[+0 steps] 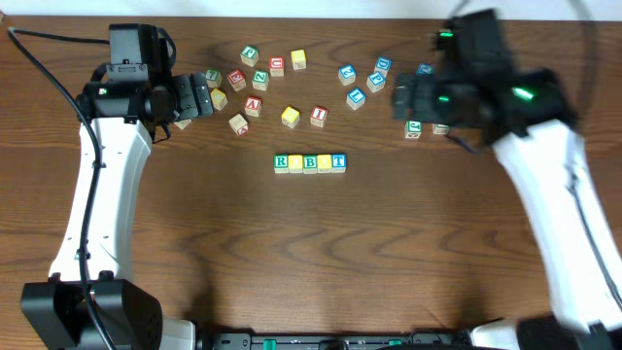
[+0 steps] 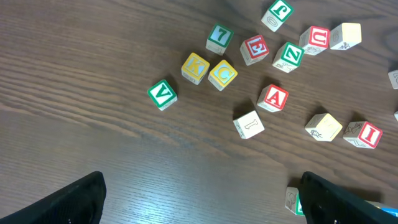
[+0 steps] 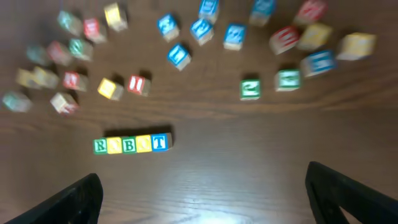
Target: Spell out ROBOT
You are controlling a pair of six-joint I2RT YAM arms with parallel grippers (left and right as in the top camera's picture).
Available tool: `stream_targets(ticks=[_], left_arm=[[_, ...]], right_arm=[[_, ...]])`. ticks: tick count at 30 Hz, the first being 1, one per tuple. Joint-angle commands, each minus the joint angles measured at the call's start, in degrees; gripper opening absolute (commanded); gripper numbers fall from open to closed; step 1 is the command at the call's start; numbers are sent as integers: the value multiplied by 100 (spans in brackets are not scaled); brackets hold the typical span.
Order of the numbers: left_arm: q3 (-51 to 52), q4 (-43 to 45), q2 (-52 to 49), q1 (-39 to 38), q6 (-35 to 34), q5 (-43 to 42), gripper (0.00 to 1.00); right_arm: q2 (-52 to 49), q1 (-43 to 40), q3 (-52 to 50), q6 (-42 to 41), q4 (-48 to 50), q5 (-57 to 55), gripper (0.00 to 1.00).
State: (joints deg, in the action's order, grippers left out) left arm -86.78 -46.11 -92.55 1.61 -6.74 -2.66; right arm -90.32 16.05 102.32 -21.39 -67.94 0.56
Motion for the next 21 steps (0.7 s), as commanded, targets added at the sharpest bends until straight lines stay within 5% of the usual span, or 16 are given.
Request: stream_targets(ticks=[1,11,21], left_arm=[[-131,-15,39,9,31,35,97],[-131,-15,39,9,31,37,97],[-131,-13,39,9,33,35,97]], right_arm=[[728,-162,114,68,-177,-42,99],[2039,-166,111,111,-479,-876,99],[2142,-186,-74,190,-555,-1725,99]])
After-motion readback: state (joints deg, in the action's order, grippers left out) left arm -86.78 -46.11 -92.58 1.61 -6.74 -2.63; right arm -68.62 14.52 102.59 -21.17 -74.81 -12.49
